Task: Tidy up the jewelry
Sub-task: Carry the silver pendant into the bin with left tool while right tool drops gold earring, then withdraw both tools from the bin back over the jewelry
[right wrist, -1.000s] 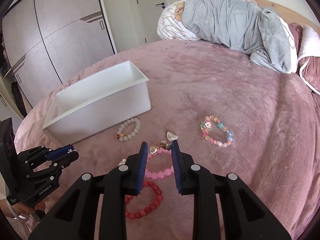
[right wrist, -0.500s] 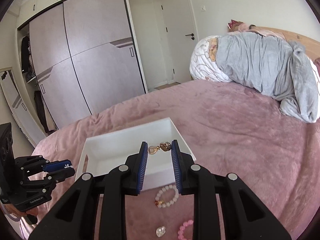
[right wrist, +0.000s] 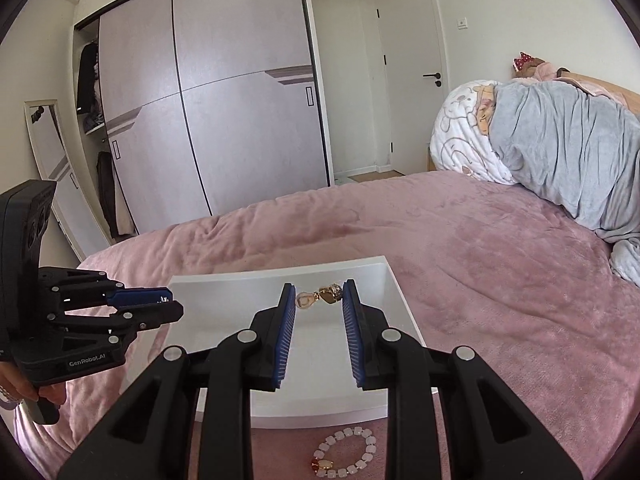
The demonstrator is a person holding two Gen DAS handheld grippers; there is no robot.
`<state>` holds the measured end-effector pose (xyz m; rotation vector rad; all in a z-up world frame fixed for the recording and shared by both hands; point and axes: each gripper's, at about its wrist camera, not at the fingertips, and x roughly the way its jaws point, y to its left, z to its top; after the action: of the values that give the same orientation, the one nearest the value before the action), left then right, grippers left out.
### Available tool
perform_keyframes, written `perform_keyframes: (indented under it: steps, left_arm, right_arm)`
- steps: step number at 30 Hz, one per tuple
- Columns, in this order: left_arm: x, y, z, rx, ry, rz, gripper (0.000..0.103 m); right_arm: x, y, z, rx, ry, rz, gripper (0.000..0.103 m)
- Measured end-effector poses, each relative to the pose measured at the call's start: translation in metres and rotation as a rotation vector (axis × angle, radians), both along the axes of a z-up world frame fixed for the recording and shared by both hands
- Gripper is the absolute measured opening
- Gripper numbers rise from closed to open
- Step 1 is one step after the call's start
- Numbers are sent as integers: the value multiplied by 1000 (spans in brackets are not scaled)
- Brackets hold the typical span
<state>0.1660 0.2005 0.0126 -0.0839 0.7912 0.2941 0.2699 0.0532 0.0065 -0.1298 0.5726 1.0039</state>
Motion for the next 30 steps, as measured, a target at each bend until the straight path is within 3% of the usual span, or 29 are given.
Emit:
perform_keyframes:
  steps: [12, 16, 18, 22, 24, 30]
  left_arm:
    - [34, 3, -50, -53, 100, 84, 26]
    - [37, 6, -53, -52, 95, 110, 33]
    - [36, 5, -52, -40, 84, 118, 38]
    - [34, 1, -47, -39, 60, 133, 47]
    - [32, -4, -42, -27, 41, 134, 54]
    - [19, -29, -15, -3, -45, 115, 75]
  right_arm:
    - [14, 26, -52, -19, 130, 60, 25]
    - [18, 26, -57, -20, 148, 50, 27]
    - [20, 25, -58, -18, 154, 50, 35]
    - [19, 19, -51, -8, 134, 47, 43]
    - [18, 14, -43, 8, 121, 45, 53]
    - [5, -14, 11, 80, 46, 27, 68]
